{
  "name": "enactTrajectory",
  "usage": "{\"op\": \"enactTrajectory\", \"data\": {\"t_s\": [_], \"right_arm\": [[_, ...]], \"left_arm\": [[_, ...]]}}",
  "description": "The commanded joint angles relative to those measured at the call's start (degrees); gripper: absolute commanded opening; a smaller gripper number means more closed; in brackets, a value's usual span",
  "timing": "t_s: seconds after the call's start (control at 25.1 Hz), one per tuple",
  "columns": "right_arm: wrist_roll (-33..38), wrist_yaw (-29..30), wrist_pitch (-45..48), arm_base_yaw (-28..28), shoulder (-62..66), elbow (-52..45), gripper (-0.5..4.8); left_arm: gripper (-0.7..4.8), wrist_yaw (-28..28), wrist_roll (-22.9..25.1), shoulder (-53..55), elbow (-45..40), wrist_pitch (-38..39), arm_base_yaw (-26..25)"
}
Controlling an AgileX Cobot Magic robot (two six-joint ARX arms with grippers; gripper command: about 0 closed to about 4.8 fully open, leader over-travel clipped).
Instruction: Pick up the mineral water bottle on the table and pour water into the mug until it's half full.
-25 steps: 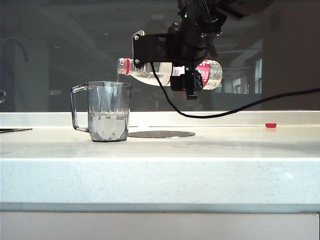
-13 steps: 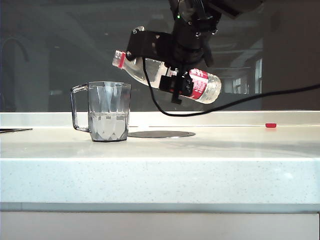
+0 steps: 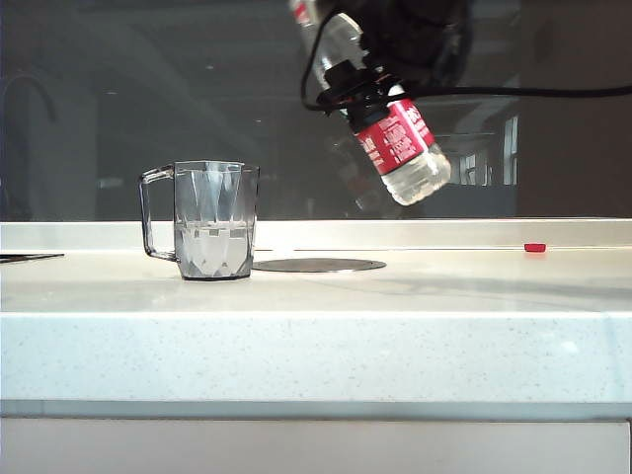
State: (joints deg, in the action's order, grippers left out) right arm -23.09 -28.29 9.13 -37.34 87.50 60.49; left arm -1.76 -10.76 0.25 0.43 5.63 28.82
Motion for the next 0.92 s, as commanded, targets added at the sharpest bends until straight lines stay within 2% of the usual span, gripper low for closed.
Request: {"op": "enactTrajectory", "data": {"t_s": [0.04,0.24,0.36,0.56,0.76,0.92], "right_arm": [[6.8,1.7,5.0,1.6,-3.3,-5.8,2.73],[14.9,4.0,12.5,3.7,-6.8,-16.7,2.73],[20.0,4.0,22.6,4.3,-7.0,-23.5,2.73],[24.1,3.8,32.2,5.3,-7.0,-28.3,2.73],[28.1,3.6,37.3,7.1,-7.0,-32.0,2.73],[29.1,3.6,37.4,7.7,-6.9,-32.9,2.73]], "left_arm": [[-0.05,-0.2,0.3,0.0,0.2,-1.8,0.0],[-0.05,-0.2,0.3,0.0,0.2,-1.8,0.0],[-0.05,-0.2,0.3,0.0,0.2,-1.8,0.0],[-0.05,-0.2,0.3,0.0,0.2,-1.8,0.0],[-0.05,-0.2,0.3,0.0,0.2,-1.8,0.0],[-0.05,-0.2,0.3,0.0,0.2,-1.8,0.0]]}}
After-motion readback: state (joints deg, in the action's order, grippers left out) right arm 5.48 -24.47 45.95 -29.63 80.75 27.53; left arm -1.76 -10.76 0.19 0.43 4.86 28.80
